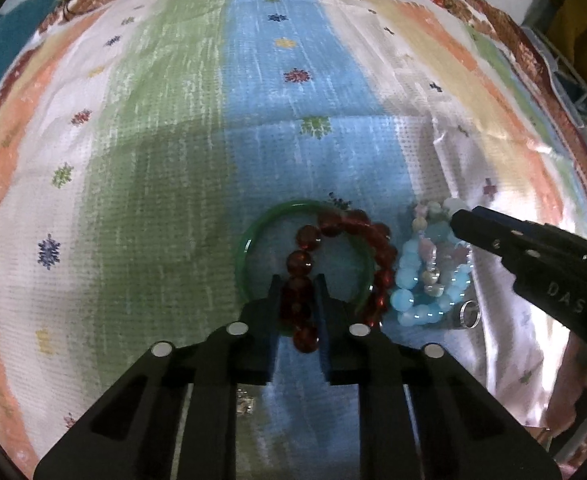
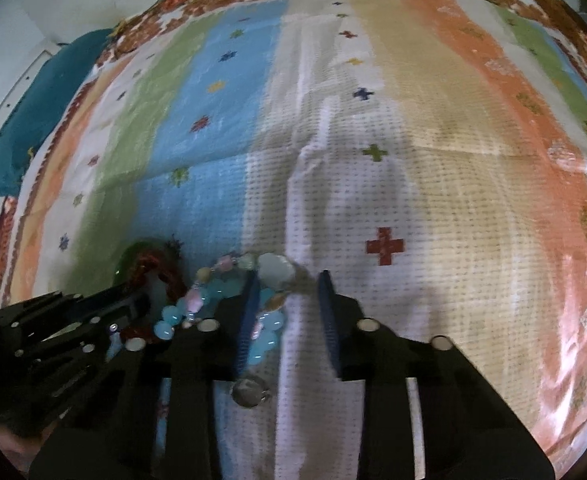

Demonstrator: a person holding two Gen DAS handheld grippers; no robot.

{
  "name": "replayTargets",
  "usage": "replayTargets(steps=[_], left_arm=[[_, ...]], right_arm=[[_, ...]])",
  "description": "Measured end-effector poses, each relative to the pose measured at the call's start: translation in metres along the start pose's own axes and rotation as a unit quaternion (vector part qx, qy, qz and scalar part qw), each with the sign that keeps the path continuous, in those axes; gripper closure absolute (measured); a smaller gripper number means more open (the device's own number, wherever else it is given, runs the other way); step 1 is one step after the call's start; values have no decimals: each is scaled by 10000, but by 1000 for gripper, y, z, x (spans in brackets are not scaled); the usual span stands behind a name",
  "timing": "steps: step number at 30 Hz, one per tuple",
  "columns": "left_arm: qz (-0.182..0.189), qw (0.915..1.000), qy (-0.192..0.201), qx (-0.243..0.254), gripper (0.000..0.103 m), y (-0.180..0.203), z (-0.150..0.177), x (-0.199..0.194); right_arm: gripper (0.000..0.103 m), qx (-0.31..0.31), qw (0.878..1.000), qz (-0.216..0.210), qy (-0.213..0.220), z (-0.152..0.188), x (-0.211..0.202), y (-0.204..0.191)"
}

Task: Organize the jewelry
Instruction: 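Grasp the red beaded bracelet with left tool while right tool grasps the white crystal bracelet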

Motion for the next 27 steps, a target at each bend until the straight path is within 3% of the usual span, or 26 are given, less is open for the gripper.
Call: replayTargets(steps=[5, 27], left_arm=[[-8, 10000, 36, -29, 90, -2, -1, -5], [-77, 9988, 434, 234, 90, 17, 2, -48]], right_arm=[[95, -148, 9999, 5, 39, 1, -4, -6], [95, -435, 9985, 115, 302, 10, -39, -8]])
Point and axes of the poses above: each gripper's, at about its wrist camera, not at the fingertips, and x roughly the way its jaws point, y to its right, z to its underside, the point moved 8 cm from there along x, roughly the way its jaws point, and after that the axes turned 2 degrees about -y, right-handed, at the moved point
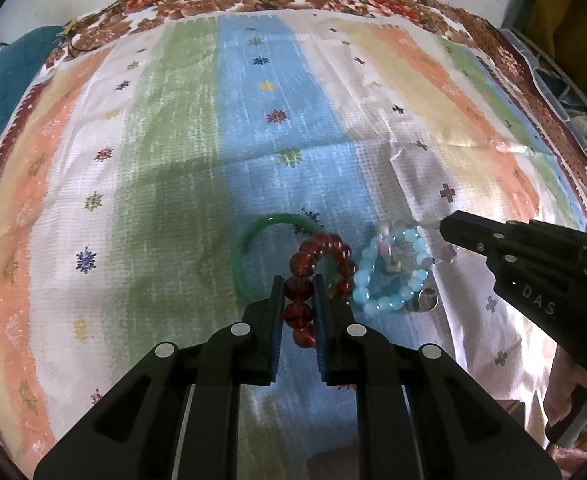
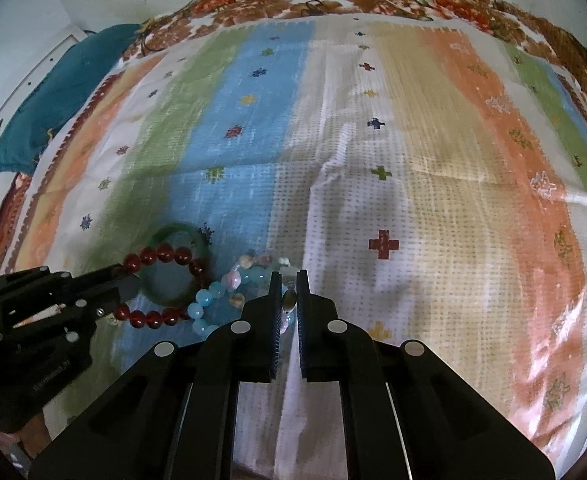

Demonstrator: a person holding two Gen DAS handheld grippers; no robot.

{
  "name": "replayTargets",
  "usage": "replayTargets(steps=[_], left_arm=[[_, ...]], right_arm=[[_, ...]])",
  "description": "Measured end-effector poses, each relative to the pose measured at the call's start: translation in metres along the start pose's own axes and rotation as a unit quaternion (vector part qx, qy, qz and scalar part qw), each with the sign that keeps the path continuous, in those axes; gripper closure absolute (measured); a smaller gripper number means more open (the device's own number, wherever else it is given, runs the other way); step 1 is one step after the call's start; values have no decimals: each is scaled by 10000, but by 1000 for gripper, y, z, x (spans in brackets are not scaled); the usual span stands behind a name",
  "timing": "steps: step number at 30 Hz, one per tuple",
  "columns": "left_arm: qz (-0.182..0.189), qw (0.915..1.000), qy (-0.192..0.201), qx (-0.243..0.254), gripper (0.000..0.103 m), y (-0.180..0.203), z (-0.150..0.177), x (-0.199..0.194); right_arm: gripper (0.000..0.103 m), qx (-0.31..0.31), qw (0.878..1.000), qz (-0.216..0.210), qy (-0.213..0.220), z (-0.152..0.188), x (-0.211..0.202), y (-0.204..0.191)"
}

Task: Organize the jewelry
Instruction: 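Grasp the red beaded bracelet with left tool while right tool grasps the white crystal bracelet, then lift and carry both held bracelets back over the silver tin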

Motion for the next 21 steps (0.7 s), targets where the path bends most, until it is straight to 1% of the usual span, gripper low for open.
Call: replayTargets(steps=[7, 13, 17, 21], left_arm=[[-48, 9999, 115, -33, 90, -2, 8, -20], [-82, 9997, 216, -81, 90, -2, 10, -38], [-40, 9997, 248, 16, 90, 8, 16, -47], [-64, 9994, 306, 123, 90, 15, 20, -56]], right_arm=[[95, -37, 10000, 17, 55, 10, -17, -2], [95, -169, 9997, -34, 164, 17, -39, -14], [95, -345, 9992, 21, 211, 24, -47, -19], [95, -380, 9990, -12, 239, 30, -55, -22]])
Point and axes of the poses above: each gripper's, at about its wrist camera, not at the fingertips, and x roughly the way its jaws point, y to its right, z to its underside, the point moved 8 cm from there along x, roughly the way its jaws point, and after that the axes turned 2 degrees about -y, right-handed, at the moved point
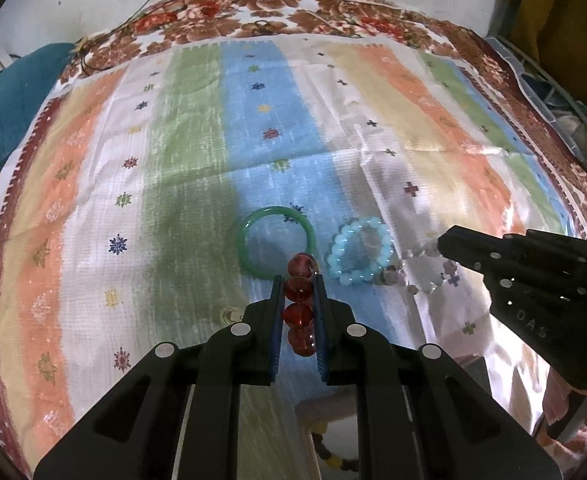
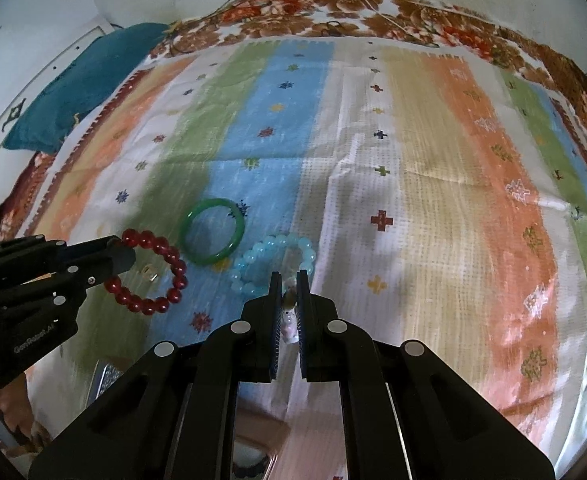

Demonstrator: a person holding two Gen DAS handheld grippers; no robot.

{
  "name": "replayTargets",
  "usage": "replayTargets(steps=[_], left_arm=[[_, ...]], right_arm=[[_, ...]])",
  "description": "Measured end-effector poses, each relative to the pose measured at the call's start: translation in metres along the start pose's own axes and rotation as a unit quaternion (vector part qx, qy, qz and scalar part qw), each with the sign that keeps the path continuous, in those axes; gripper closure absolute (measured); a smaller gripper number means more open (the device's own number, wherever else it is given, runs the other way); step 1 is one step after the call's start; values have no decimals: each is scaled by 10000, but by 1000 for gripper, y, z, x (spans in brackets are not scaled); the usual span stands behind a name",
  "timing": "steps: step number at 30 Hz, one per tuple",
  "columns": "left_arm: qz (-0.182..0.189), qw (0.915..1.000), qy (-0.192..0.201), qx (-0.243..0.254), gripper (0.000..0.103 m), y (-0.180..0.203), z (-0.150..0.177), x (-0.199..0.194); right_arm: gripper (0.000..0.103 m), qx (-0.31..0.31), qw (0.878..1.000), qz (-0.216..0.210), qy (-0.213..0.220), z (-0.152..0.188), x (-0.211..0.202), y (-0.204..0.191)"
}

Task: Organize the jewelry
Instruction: 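Lift and carry both held bracelets back over the silver tin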

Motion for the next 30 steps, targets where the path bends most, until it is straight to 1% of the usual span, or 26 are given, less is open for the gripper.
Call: replayTargets(steps=[3, 7, 16, 25, 30], left_arm=[[-47, 9999, 78, 75, 90, 4, 0, -8], [6, 9998, 179, 99, 90, 10, 0, -18], [-4, 9991, 296, 296, 90, 24, 5, -37], [135, 9978, 517, 382, 90, 38, 13, -62], [177, 9976, 588, 331, 90, 36, 20, -72]], right_arm=[[95, -29, 10000, -13, 70, 1, -8, -3], [95, -82, 9999, -31, 143, 2, -17, -6], [95, -174, 9992, -113, 350, 2, -37, -16], [95, -197, 9978, -207, 596, 6, -63, -30], [95, -278, 9967, -236, 725, 9, -77, -37]])
Point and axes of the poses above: each gripper's, at about its wrist camera, not at the fingertips, and x roughly the way its jaws point, y to its right, z to its underside, the point moved 8 cm from there along x, roughly the way its jaws point, and after that the axes turned 2 degrees about -y, right-handed, at the moved point
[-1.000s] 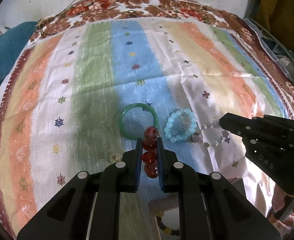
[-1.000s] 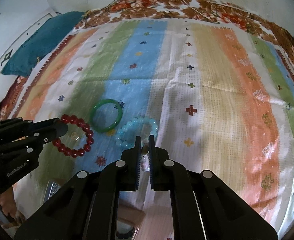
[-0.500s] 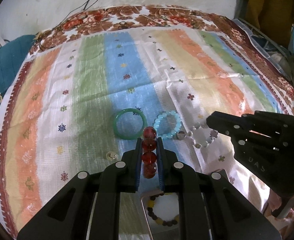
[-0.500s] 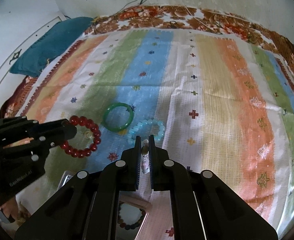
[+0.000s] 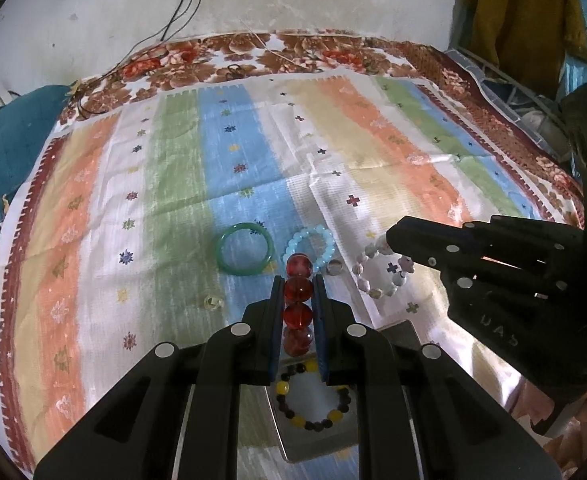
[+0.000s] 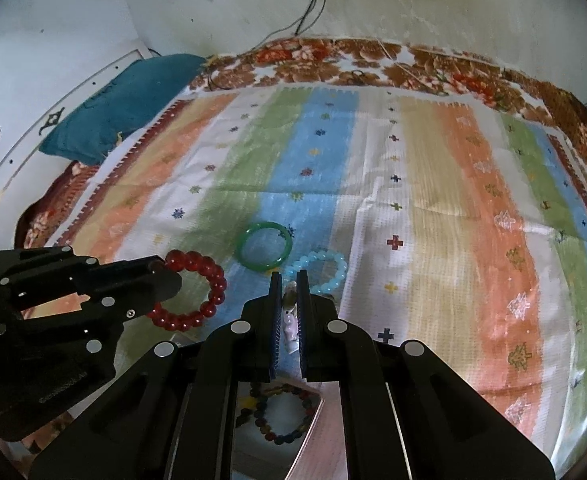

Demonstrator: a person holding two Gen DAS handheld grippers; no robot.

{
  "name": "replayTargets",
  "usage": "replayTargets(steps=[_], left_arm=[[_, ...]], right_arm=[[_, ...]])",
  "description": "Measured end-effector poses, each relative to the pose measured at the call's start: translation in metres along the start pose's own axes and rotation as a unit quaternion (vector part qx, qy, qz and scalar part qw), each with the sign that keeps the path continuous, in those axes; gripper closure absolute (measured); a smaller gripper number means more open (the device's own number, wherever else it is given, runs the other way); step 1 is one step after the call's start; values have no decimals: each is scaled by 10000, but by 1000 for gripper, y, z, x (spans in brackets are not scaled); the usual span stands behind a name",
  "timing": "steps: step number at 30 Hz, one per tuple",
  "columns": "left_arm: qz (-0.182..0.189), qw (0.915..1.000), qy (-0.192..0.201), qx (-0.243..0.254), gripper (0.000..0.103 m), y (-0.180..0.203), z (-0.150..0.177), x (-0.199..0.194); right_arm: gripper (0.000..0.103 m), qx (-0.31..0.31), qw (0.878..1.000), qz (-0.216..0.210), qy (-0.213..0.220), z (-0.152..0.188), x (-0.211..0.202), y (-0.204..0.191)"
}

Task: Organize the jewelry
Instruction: 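Lift and carry both held bracelets back over the silver tin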

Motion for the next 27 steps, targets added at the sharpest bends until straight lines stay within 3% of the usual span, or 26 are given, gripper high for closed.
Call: replayTargets(steps=[13, 27], left_arm=[[257, 9994, 214, -108, 90, 2, 14, -29], [434, 9988, 39, -234, 90, 10, 47, -33]], right_arm=[[95, -78, 9997, -164, 152, 18, -27, -17], [95, -43, 9996, -281, 17, 48, -36, -25]])
Point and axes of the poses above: each gripper's, at about its wrist camera, not at the fingertips, and x roughly the way its jaws point, y to its right, z to its underside, the point moved 8 cm from there along x, roughly the way its jaws point, and after that the axes turned 2 degrees about -y, right-handed, at the moved point
